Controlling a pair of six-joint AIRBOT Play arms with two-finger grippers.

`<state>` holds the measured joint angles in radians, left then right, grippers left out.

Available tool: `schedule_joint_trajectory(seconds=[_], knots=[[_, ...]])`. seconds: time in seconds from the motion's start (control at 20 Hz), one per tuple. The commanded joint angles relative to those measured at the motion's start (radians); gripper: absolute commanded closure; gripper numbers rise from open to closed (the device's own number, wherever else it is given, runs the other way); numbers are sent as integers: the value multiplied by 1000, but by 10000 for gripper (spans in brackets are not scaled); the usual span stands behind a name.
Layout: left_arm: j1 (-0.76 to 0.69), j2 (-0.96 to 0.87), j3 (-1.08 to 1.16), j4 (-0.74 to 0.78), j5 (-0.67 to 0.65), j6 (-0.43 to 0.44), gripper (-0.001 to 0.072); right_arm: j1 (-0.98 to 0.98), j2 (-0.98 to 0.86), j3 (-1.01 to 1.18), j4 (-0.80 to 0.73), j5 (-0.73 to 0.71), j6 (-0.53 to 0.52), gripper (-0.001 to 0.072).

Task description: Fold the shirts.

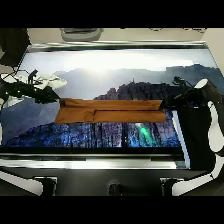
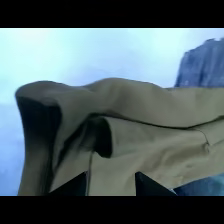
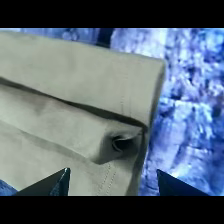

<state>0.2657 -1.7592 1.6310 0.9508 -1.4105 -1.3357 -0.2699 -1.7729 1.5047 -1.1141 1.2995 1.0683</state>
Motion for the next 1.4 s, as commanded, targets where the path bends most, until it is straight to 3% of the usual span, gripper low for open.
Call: schedule_joint_trajectory(seconds=[0.0,0.3,0.35,0.4,0.45,0.5,0.55,0.65,0.8,0.95,1.1,1.2,1.35], knots=[[-11,66,3,-16,-3,4,311,-21,-34,1,29,18,32,84],[-47,132,3,-56,19,4,312,58,-107,0,26,58,78,109],[-51,134,3,-58,19,4,312,70,-113,0,26,63,78,203],[-56,134,3,-58,19,4,312,74,-111,0,27,63,78,391],[-63,134,2,-58,19,5,312,74,-103,0,33,63,78,636],[-72,132,2,-58,19,4,321,73,-90,0,33,61,76,663],[-85,131,1,-59,19,4,355,73,-66,0,33,57,60,663],[-133,131,-19,-79,20,5,660,73,5,0,33,47,43,664],[-272,131,-126,-241,59,54,670,74,138,0,81,64,30,664],[-469,129,-253,-271,235,57,670,78,279,0,108,102,17,662],[-608,90,-271,-286,392,7,670,104,408,0,109,145,25,662],[-678,49,-270,-376,501,-11,671,135,474,0,108,185,33,662],[-756,-47,-227,-515,549,-11,671,157,573,0,112,197,70,662]])
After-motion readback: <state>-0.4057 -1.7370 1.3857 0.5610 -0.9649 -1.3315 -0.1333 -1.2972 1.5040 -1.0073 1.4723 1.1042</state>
